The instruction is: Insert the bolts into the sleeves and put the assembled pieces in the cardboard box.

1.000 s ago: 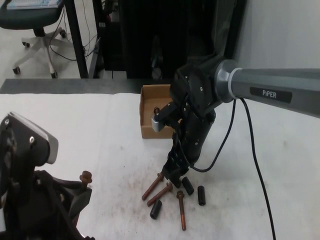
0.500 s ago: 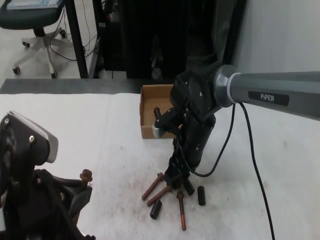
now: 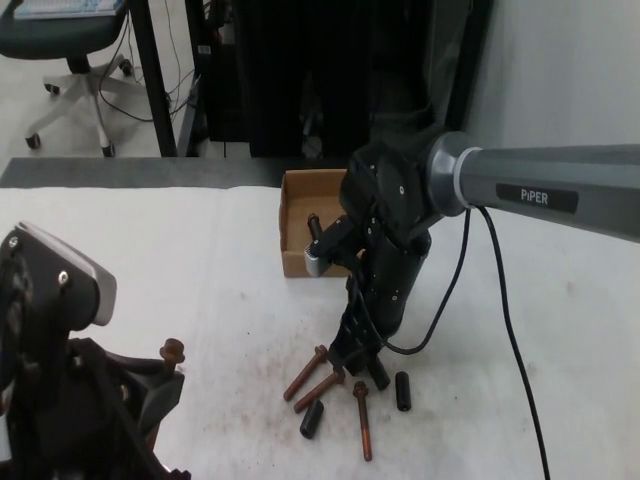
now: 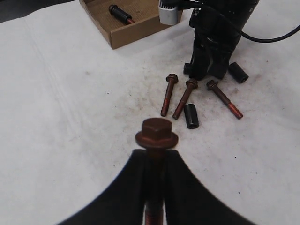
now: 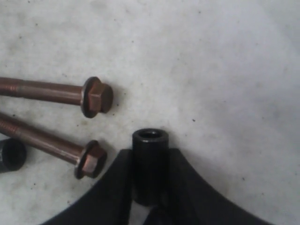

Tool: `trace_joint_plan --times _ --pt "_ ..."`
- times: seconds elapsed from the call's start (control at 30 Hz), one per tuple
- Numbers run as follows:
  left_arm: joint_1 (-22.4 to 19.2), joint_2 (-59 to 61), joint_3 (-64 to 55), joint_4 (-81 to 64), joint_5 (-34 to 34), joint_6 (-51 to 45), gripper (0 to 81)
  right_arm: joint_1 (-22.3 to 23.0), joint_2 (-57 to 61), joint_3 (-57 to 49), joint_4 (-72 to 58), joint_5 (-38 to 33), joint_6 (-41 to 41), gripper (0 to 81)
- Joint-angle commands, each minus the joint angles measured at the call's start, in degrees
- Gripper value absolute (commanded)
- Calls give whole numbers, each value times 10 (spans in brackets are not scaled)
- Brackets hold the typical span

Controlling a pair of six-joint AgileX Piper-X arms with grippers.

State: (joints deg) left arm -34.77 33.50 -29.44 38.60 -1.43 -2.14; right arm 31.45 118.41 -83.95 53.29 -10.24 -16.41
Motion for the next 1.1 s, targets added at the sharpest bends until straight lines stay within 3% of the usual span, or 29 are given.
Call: trace_joint_plan --times 0.0,0.13,0.2,0.33,0.47,0.6,0.83,0.97,1.07 --pt "1 -4 -1 -8 -14 5 4 0 2 3 21 10 -1 4" --pt "1 -4 -1 -44 -13 5 4 0 -21 1 42 0 33 4" --pt "1 -4 -1 -87 9 7 4 0 -49 1 40 -45 62 4" --pt "1 -4 -1 -216 145 58 4 -3 -125 2 2 -191 90 4" --pt "1 5 -1 -367 244 56 4 -3 -225 4 -65 -206 95 8" --pt "12 27 -1 -475 246 -32 2 -14 -335 28 -136 -211 96 8" --pt "53 92 -1 -693 307 -220 2 -27 -488 178 -217 -306 118 8" --pt "61 147 -1 -793 365 -314 2 -4 -530 273 -289 -376 168 8" --pt "61 185 -1 -826 425 -345 2 30 -540 321 -386 -380 195 8"
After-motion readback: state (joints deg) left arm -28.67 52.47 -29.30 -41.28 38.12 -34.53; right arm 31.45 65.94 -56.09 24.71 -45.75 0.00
